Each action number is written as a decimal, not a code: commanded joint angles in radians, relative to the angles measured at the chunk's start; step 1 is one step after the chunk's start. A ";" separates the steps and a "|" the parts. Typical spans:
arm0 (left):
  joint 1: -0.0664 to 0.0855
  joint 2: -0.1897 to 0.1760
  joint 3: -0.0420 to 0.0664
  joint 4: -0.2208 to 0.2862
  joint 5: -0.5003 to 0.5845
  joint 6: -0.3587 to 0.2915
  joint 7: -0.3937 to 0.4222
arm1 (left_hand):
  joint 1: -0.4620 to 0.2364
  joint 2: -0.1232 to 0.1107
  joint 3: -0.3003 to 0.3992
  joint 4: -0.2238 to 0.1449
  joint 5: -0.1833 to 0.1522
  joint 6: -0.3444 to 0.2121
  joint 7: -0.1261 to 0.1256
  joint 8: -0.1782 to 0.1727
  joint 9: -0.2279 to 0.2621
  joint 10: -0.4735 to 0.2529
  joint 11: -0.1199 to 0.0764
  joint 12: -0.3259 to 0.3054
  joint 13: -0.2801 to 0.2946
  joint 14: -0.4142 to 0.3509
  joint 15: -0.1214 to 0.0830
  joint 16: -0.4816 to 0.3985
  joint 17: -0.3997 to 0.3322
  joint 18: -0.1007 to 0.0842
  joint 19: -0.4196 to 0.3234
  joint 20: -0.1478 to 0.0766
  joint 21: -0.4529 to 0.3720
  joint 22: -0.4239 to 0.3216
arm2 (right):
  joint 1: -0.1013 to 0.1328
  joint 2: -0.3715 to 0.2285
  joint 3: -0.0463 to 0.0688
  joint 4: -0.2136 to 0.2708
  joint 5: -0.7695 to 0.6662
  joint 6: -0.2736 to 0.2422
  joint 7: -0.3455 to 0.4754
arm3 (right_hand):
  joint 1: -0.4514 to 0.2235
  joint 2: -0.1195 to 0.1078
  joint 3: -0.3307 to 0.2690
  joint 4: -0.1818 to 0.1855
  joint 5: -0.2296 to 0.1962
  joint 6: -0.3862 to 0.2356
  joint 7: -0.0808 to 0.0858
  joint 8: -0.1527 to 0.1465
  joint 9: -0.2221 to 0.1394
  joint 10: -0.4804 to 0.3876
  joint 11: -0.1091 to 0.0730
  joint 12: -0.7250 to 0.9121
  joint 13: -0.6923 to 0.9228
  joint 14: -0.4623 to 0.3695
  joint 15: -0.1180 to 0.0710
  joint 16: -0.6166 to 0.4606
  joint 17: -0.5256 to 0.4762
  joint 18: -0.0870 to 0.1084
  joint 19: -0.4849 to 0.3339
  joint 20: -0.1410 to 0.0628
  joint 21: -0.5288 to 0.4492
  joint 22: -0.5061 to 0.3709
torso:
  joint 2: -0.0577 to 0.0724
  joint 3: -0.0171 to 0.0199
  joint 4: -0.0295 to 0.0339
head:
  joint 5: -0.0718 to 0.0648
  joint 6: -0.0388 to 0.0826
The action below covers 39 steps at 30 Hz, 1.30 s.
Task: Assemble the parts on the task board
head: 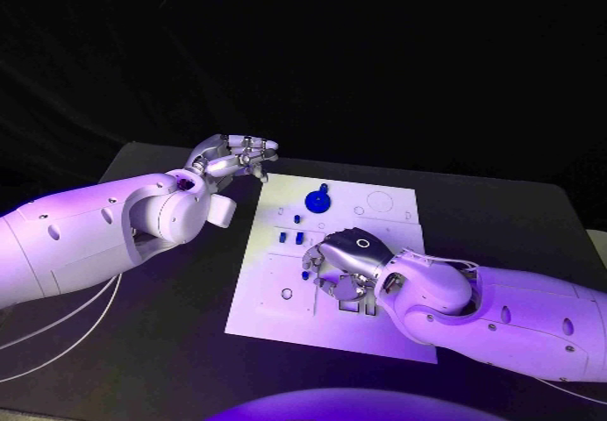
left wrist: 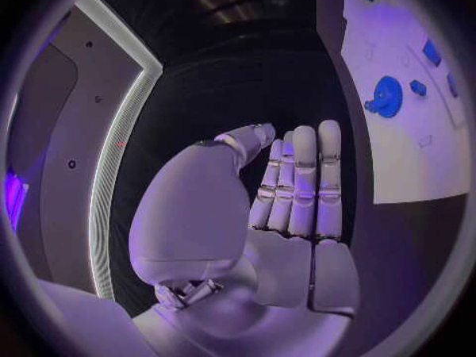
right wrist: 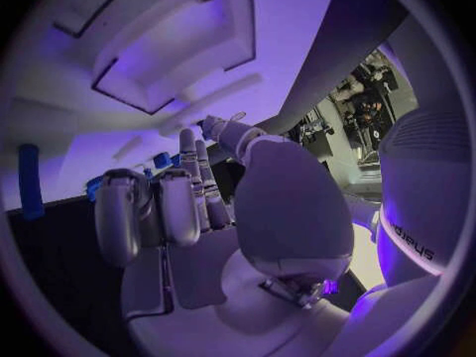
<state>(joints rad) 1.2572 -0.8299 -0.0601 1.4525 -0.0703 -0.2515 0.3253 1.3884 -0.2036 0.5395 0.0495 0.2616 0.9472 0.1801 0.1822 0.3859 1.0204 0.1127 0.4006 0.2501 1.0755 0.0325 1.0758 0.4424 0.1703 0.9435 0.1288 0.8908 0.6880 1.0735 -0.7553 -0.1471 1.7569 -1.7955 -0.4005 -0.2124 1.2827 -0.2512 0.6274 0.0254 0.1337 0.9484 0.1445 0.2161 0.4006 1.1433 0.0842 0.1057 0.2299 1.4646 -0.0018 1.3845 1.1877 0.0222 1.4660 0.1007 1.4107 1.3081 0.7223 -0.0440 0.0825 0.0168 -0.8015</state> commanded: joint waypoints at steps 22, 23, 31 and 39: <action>0.000 0.000 -0.004 -0.004 0.005 0.035 -0.003 | 0.000 0.007 -0.004 0.000 0.003 -0.005 0.001 -0.006 -0.002 -0.009 -0.002 0.006 0.001 -0.006 0.004 -0.003 -0.001 0.014 0.004 0.001 -0.007 -0.001 | 0.106 -0.246 0.024 0.035 0.079 0.123 0.036 | 0.037 0.014 -0.268 0.057 0.059 -0.018 -0.035 -0.036 -0.011 -0.111 0.014 0.013 -0.051 0.017 0.016 -0.023 -0.047 0.043 -0.019 0.014 -0.152 0.133 | 0.000 0.0001 -0.0005 | -0.047 0.030; 0.000 0.000 -0.004 -0.004 0.005 0.035 -0.003 | 0.000 0.007 -0.004 0.000 0.003 -0.005 0.001 -0.006 -0.002 -0.009 -0.002 0.006 0.001 -0.006 0.004 -0.003 -0.001 0.014 0.004 0.001 -0.007 -0.001 | 0.104 -0.247 0.024 0.033 0.077 0.125 0.037 | 0.040 0.015 -0.272 0.058 0.059 -0.018 -0.036 -0.036 -0.011 -0.111 0.013 0.015 -0.052 0.017 0.016 -0.023 -0.047 0.043 -0.018 0.014 -0.152 0.133 | 0.000 -0.0005 0.0002 | -0.048 0.030; 0.000 -0.002 -0.005 -0.005 0.005 0.039 -0.006 | 0.000 0.007 -0.004 0.000 0.003 -0.005 0.001 -0.006 -0.002 -0.009 -0.002 0.006 0.001 -0.006 0.004 -0.003 -0.001 0.014 0.004 0.001 -0.007 -0.001 | 0.095 -0.239 0.022 0.019 0.069 0.139 0.046 | 0.063 0.031 -0.281 0.070 0.063 -0.009 -0.038 -0.039 -0.014 -0.091 0.007 0.043 -0.054 0.022 0.011 -0.017 -0.038 0.039 -0.007 0.011 -0.133 0.141 | 0.002 -0.0012 0.0012 | -0.046 0.028; 0.000 -0.003 -0.005 -0.005 0.005 0.040 -0.008 | 0.001 0.009 -0.004 0.000 0.003 -0.004 0.001 -0.006 -0.001 -0.009 -0.002 0.009 0.002 -0.006 0.004 -0.003 -0.002 0.014 0.005 0.001 -0.008 -0.002 | 0.091 -0.228 0.021 0.009 0.077 0.125 0.052 | 0.086 0.053 -0.201 0.089 0.019 0.033 -0.023 -0.032 -0.015 -0.021 -0.011 0.076 -0.062 0.028 -0.005 -0.008 -0.026 0.025 0.024 -0.002 -0.062 0.172 | 0.001 -0.0009 0.0005 | -0.045 0.027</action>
<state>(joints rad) 1.2567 -0.8341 -0.0661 1.4462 -0.0701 -0.2305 0.3154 1.3884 -0.2036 0.5395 0.0496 0.2616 0.9472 0.1801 0.1822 0.3859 1.0169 0.1090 0.4060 0.2511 1.0755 0.0325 1.0757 0.4410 0.1703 0.9434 0.1288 0.8870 0.6872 1.1655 -0.9852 -0.1260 1.7666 -1.7178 -0.2883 -0.1754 1.3634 -0.1989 0.4206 0.1134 0.1562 0.9752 0.1227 0.1810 0.3857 1.1164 0.0740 0.1760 0.1686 1.4678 0.0000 1.3733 1.1600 0.0540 1.4647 0.1020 1.3433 1.3076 0.7236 -0.0453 0.0833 -0.0288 -0.7744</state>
